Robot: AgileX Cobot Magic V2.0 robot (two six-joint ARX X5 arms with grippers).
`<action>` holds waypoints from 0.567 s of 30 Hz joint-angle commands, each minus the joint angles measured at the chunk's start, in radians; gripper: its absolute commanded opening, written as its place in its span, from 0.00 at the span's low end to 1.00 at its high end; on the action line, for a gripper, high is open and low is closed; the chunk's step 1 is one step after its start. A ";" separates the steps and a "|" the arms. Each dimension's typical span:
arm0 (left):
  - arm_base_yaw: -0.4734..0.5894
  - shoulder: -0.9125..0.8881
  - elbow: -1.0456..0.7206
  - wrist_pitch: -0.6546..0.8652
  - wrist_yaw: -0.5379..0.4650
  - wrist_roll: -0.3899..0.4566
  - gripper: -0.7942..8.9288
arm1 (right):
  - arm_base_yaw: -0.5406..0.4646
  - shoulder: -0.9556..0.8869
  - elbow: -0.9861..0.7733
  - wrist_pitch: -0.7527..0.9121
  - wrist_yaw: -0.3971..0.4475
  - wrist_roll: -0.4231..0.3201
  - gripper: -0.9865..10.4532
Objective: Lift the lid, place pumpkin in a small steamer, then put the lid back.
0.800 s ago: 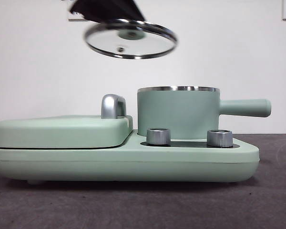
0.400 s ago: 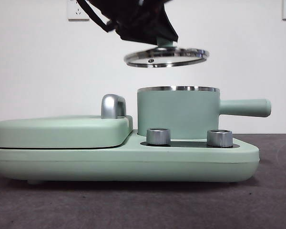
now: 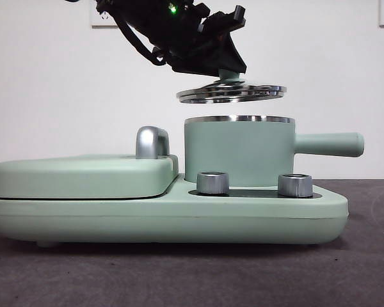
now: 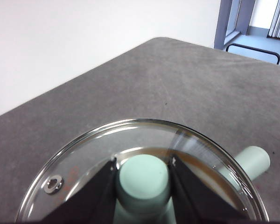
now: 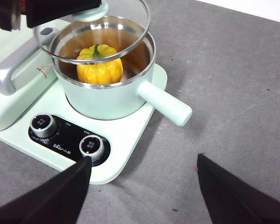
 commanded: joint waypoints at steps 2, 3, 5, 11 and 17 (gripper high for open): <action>-0.010 0.035 0.031 0.043 -0.002 -0.019 0.10 | 0.006 0.005 0.003 0.006 0.000 0.013 0.39; -0.010 0.040 0.033 0.046 -0.002 -0.019 0.10 | 0.006 0.005 0.003 0.006 0.000 0.013 0.39; -0.010 0.047 0.034 0.055 0.000 -0.019 0.10 | 0.006 0.006 0.003 0.006 0.000 0.013 0.39; -0.011 0.057 0.035 0.067 0.003 -0.019 0.10 | 0.006 0.006 0.003 0.005 0.001 0.013 0.39; -0.011 0.068 0.035 0.067 0.011 -0.019 0.10 | 0.006 0.006 0.003 0.005 0.002 0.013 0.39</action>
